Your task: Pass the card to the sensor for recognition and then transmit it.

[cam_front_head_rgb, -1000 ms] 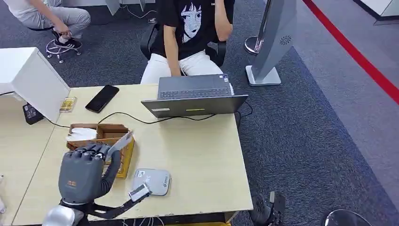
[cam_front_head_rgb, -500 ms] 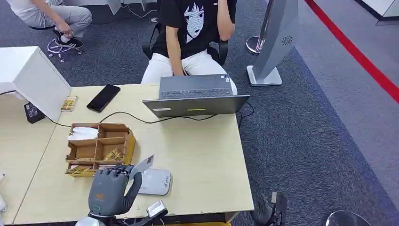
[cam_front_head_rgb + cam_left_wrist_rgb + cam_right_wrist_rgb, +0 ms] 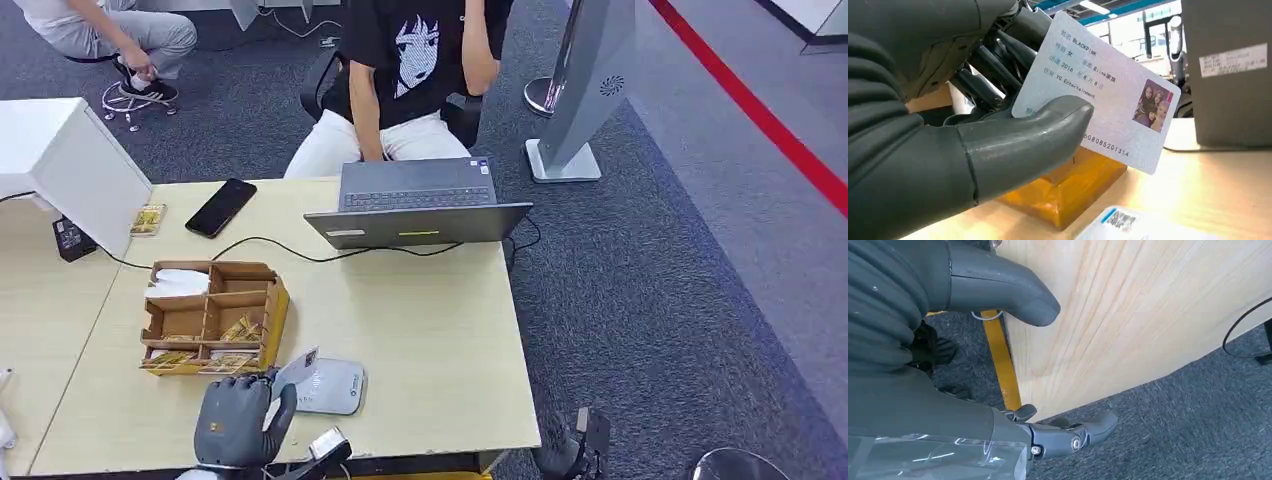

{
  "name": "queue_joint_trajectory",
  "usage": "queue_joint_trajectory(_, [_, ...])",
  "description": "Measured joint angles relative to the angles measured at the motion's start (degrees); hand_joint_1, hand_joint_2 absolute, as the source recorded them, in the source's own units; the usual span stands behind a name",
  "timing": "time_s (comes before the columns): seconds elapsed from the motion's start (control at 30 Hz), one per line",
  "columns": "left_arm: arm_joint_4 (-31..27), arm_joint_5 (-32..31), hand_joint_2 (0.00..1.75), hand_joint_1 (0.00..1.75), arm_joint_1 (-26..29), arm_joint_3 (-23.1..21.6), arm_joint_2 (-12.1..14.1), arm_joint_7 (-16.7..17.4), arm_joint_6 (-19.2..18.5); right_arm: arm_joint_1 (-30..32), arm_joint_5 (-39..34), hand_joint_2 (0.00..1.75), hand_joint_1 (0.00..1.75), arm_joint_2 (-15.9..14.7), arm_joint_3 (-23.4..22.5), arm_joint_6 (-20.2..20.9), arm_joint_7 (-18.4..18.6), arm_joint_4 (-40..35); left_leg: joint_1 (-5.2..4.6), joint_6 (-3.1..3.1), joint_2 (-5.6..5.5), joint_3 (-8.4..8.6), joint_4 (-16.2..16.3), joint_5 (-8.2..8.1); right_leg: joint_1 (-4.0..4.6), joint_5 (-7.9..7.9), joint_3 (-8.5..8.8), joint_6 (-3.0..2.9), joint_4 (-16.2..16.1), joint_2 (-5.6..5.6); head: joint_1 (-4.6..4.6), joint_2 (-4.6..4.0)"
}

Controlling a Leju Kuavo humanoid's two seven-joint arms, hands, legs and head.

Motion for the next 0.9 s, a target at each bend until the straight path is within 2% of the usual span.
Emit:
queue_joint_trajectory(0.17, [1.47,-0.59,1.75,1.75,0.24,2.17,-0.94,0.5,-0.2,0.0,0.35,1.75,0.0,0.0,0.0,0.09,0.07,0.0,-0.02,0.0,-0.01,0.0,0.0,0.0,0.0,0.0,0.0,0.0,0.0,-0.01,0.0,0.0])
queue_joint_trajectory(0.33, [3.39,-1.81,1.75,1.75,0.24,5.25,-2.41,-0.78,-0.61,0.0,1.01,1.75,0.0,0.0,0.0,0.18,0.13,0.0,-0.01,0.0,0.0,-0.01,0.0,0.0,0.0,0.0,0.0,0.0,0.0,-0.01,0.0,0.0])
queue_joint_trajectory(0.6, [4.53,-3.24,1.75,1.75,-0.03,6.86,-4.05,-2.08,-0.68,-0.02,1.07,1.75,0.0,0.04,0.0,0.26,0.13,0.02,-0.01,0.0,-0.01,0.0,0.0,0.0,0.0,0.0,0.0,0.0,0.0,-0.01,0.0,0.0])
queue_joint_trajectory(0.77, [4.5,-4.46,1.75,1.75,-1.38,6.84,-4.65,-2.27,-3.87,-0.12,1.9,1.75,0.0,0.15,0.0,0.33,0.33,0.02,0.0,0.0,0.0,0.0,0.0,0.0,-0.01,0.01,0.0,0.0,0.0,0.0,0.0,0.0])
queue_joint_trajectory(0.9, [4.66,-5.27,1.75,1.75,-2.04,6.84,-4.68,-2.27,-4.66,-0.26,1.93,1.75,0.0,0.28,0.0,0.35,0.72,0.02,0.02,0.0,0.01,0.02,0.0,0.0,0.0,0.01,0.0,-0.01,0.0,0.02,0.0,0.0])
